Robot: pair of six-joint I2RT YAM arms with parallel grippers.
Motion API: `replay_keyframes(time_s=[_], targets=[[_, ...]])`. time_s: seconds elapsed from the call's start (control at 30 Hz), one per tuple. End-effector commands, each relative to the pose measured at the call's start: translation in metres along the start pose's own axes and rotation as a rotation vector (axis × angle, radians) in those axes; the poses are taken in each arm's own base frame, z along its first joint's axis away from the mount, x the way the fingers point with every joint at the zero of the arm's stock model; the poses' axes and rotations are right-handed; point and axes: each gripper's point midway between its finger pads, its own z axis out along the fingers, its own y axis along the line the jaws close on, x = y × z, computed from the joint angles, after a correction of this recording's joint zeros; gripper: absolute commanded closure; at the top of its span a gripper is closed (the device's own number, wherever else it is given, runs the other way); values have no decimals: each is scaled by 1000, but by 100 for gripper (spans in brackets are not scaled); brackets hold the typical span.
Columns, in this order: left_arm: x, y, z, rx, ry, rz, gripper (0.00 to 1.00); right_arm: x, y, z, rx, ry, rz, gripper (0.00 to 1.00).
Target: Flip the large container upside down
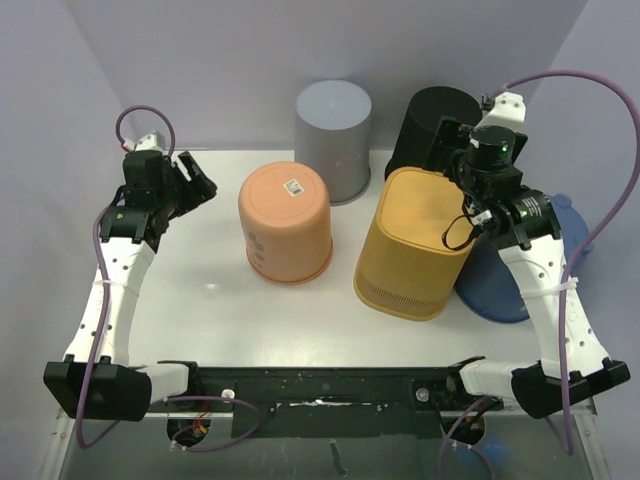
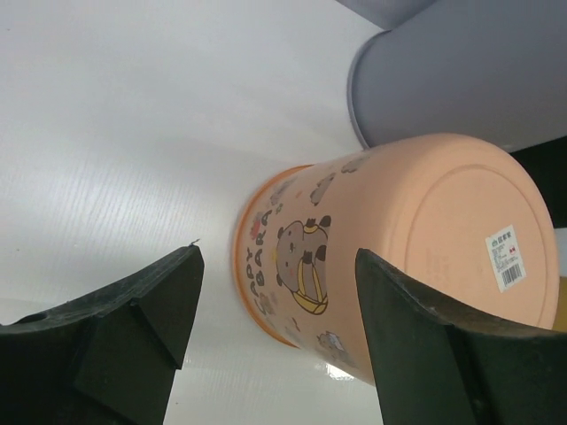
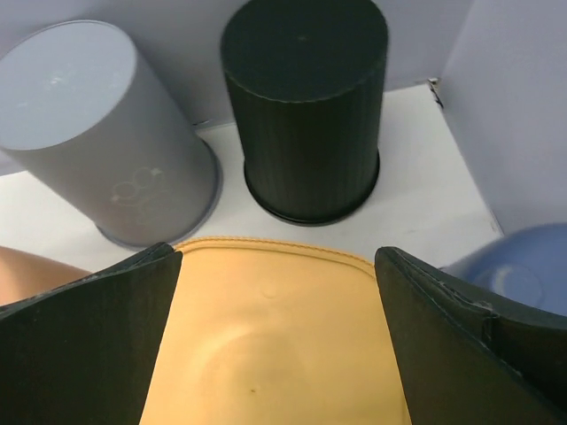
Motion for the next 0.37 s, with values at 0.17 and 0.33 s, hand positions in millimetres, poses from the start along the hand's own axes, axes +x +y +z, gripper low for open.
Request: replay_keyframes(time_s=[0.17,0.33], targets=[[-28,1,-9,-37,-97,-26,31,-13,-36,-12,84,-107,125,2],[-25,2,-5,-41,-76,-11,32,-14,-40,-11,91,-116,135,2]])
